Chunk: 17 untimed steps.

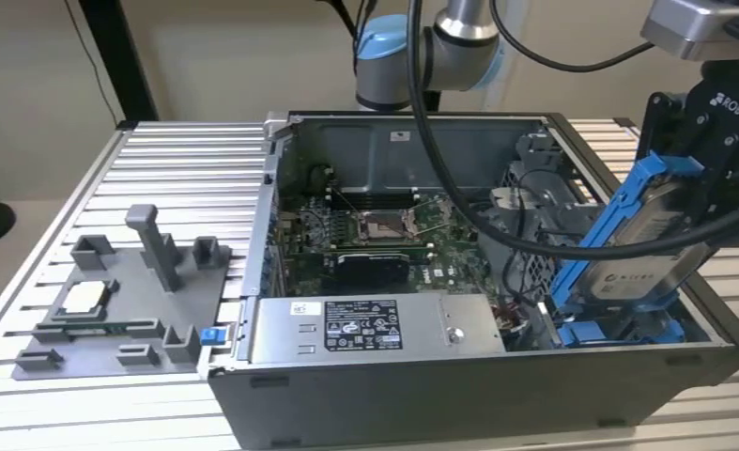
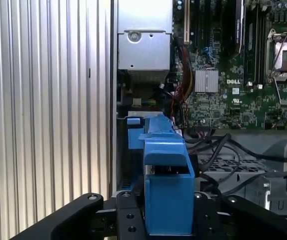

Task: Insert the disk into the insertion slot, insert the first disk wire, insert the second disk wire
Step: 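Insert the disk into the insertion slot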

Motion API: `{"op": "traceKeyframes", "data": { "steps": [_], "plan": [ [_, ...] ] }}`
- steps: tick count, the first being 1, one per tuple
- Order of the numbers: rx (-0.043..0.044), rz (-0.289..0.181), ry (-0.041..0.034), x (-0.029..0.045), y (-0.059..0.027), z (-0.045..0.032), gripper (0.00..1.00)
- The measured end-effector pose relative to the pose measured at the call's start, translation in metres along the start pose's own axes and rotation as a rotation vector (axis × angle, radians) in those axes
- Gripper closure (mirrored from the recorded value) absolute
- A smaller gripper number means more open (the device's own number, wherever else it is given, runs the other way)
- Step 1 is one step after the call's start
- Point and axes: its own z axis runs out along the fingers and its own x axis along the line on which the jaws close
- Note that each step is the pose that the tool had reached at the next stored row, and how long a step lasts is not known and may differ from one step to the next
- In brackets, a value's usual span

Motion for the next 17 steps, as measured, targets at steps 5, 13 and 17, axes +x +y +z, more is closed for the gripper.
{"op": "traceKeyframes", "data": {
  "steps": [5, 13, 17],
  "plan": [
    [0.0003, 0.000, 0.0004, 0.0000, -0.0002, 0.0024, 1.00],
    [0.0003, 0.000, 0.0000, 0.0000, -0.0003, 0.0048, 1.00],
    [0.0019, 0.000, -0.0027, 0.0000, -0.0004, 0.0094, 1.00]
  ]
}}
